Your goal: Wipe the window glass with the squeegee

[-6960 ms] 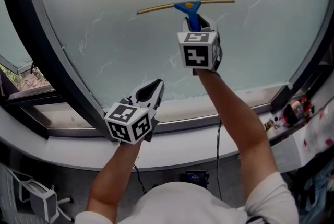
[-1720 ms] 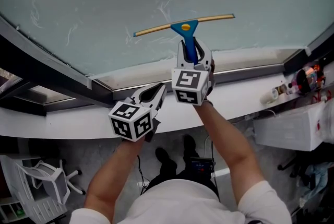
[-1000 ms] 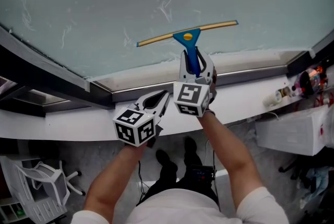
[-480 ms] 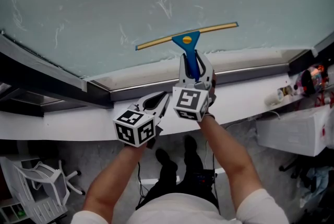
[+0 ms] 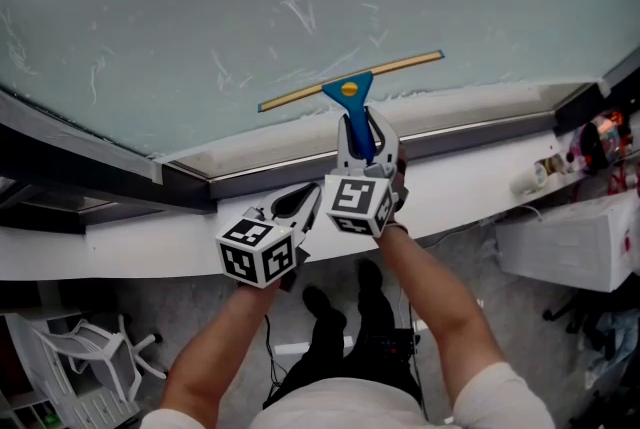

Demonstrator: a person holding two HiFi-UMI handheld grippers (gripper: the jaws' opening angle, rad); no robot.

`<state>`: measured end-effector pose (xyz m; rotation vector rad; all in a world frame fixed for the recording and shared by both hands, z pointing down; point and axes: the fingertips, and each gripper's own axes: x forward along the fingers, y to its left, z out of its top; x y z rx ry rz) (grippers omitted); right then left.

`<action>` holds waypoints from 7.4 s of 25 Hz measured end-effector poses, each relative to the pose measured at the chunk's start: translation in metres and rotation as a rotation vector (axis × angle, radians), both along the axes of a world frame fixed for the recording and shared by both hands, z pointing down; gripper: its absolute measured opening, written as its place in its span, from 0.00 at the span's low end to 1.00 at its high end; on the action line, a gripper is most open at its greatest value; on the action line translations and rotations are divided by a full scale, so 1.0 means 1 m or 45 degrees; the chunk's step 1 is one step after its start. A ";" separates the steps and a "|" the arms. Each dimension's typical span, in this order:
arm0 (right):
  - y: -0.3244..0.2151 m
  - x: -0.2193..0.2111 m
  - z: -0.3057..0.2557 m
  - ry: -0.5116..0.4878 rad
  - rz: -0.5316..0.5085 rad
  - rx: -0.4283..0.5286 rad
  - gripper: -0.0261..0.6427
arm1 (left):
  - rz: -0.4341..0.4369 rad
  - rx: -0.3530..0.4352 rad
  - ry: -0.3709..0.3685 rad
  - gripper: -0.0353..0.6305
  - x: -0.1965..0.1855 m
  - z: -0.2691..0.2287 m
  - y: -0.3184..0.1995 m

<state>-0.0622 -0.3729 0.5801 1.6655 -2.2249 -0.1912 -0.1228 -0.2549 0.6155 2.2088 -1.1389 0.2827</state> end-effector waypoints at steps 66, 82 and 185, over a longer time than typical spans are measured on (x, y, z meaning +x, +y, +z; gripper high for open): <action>0.046 0.037 0.157 0.019 0.004 -0.482 0.27 | -0.018 -0.103 0.016 0.10 0.009 0.048 0.020; 0.091 0.090 0.100 0.037 -0.096 -0.546 0.27 | -0.185 -0.053 0.123 0.10 0.044 0.006 0.036; -0.039 0.300 -0.540 -0.187 -0.159 0.693 0.27 | -0.030 1.203 -0.079 0.10 0.263 -0.507 -0.082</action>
